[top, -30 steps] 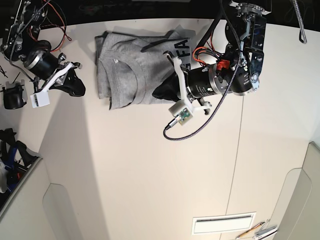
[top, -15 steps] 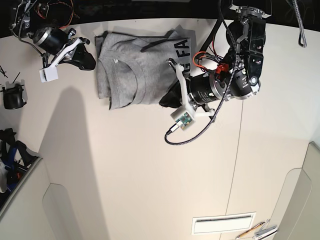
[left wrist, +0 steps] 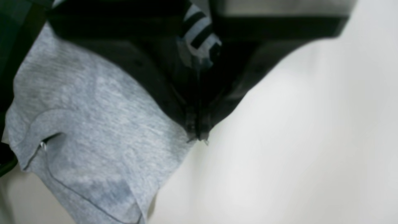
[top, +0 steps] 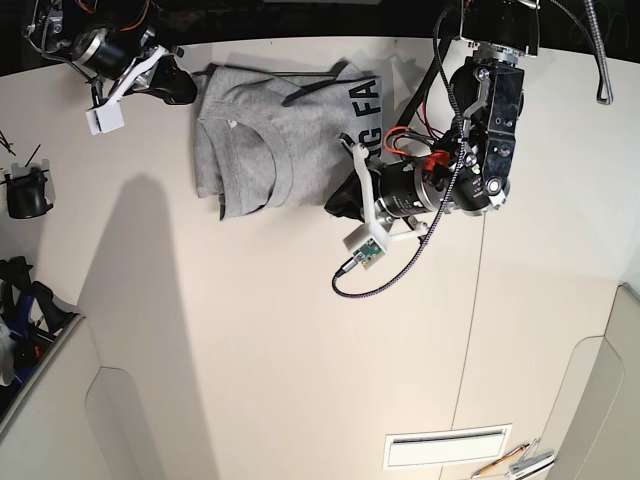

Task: Fold the T-shirt properly
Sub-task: 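Grasp the folded bundle with both grippers and rotate it on the table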

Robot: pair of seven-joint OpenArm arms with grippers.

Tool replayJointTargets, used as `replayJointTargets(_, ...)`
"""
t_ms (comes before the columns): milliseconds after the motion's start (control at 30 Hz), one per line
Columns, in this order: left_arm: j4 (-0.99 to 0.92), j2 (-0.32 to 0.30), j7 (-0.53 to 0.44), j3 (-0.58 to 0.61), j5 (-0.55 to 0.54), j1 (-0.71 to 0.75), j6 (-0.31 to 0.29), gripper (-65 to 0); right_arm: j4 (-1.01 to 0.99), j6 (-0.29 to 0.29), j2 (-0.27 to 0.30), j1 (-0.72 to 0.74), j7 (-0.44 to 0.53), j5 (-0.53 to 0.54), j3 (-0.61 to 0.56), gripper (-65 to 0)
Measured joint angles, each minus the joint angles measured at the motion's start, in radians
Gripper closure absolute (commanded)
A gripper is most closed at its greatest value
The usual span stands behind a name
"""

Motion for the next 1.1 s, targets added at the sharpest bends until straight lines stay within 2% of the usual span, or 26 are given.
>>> replayJointTargets(133,0.000,0.000,0.000,0.000,0.030,0.007,0.000,0.0,0.000,0.000,0.000,0.008,0.008,-0.005,-0.032,0.0)
replayJointTargets(267,0.000,0.000,0.031,0.000,0.031,0.006,0.000,0.0,0.000,0.000,0.000,0.009,0.080,-0.066,-0.059,0.0)
replayJointTargets(367,0.000,0.000,0.053,0.000,0.030,0.010,0.000,0.0,0.000,0.000,0.000,0.023,0.084,-0.105,-0.082,0.0)
replayJointTargets(667,0.000,-0.098,0.052,0.000,0.005,0.043,0.053,0.0,-0.090,0.003,0.000,0.094,0.097,-0.132,-0.104,0.0)
replayJointTargets(900,0.000,-0.097,0.053,0.000,0.003,0.054,0.057,0.0,-0.198,0.011,0.000,0.177,0.117,-0.110,-0.104,0.0)
replayJointTargets(1100,0.023,-0.097,0.098,0.000,0.001,0.056,0.072,0.0,-0.224,0.007,0.000,0.253,0.113,-0.129,-0.104,0.0)
